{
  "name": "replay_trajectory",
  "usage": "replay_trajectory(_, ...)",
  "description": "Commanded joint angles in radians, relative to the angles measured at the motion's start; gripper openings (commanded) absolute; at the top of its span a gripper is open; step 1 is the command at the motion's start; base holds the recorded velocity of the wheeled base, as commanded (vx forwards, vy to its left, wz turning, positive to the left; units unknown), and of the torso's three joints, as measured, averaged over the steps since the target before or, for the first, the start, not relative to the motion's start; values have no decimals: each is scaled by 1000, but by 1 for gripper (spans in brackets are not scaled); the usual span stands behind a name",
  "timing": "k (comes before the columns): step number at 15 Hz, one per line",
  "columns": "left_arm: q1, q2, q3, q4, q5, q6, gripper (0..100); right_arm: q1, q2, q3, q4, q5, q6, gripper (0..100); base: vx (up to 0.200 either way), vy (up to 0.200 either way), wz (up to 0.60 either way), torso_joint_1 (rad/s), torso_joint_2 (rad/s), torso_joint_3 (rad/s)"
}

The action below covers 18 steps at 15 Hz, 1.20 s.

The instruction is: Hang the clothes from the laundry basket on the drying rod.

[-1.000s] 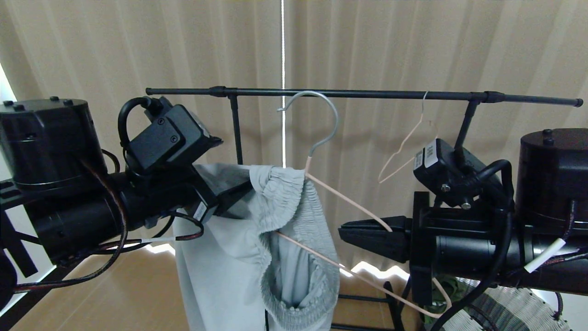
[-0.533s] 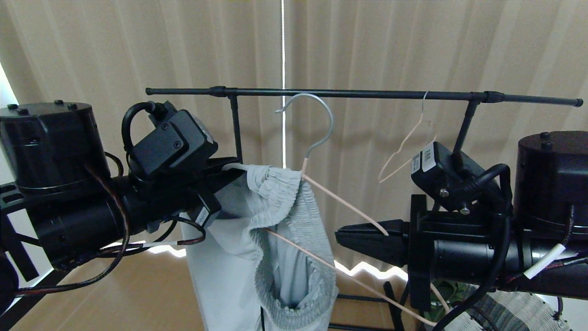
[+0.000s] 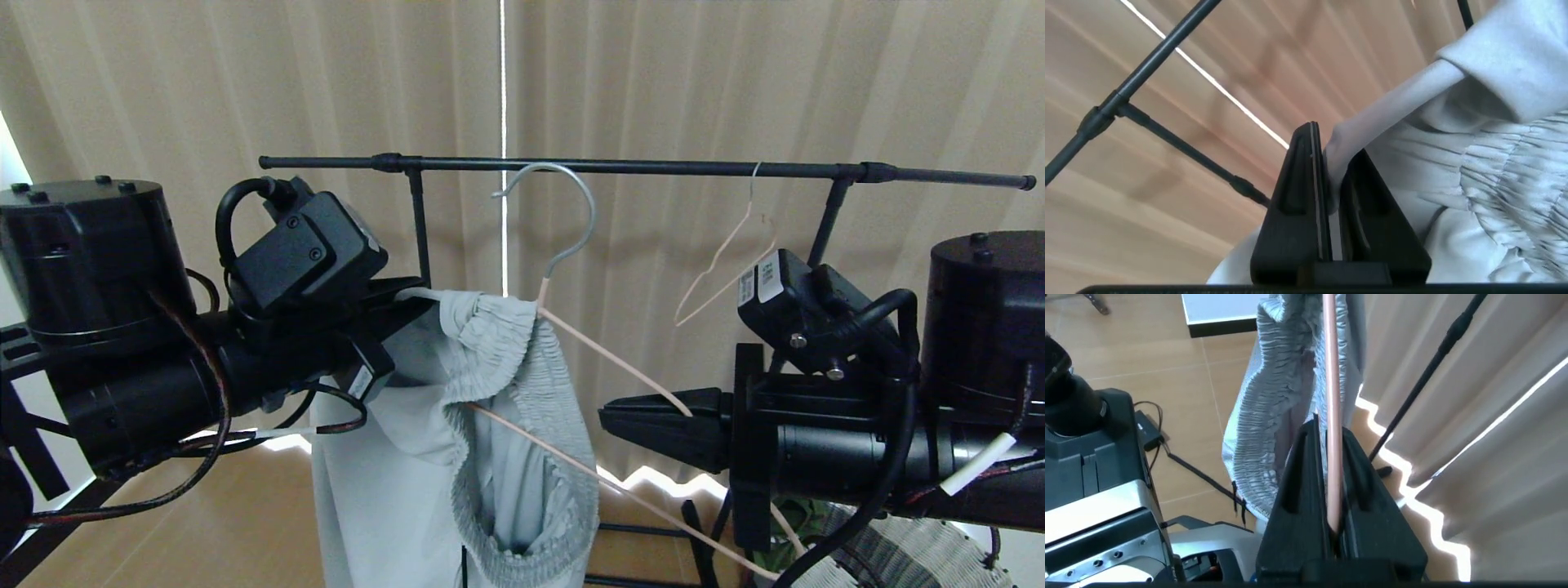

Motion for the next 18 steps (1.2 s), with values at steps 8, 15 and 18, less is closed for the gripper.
replay_trajectory(8, 9, 4, 7, 2, 247, -6, 0, -25, -43, 36, -29, -105, -51, 100, 0, 0, 0, 0, 0, 0)
replay_trajectory(15, 58, 13, 4, -1, 362, -64, 0, -79, -35, 74, -66, -170, -78, 100, 0, 0, 0, 0, 0, 0)
replay_trajectory(18, 58, 16, -13, -2, 364, -141, 0, -77, 0, 74, -68, -170, -77, 100, 0, 0, 0, 0, 0, 0)
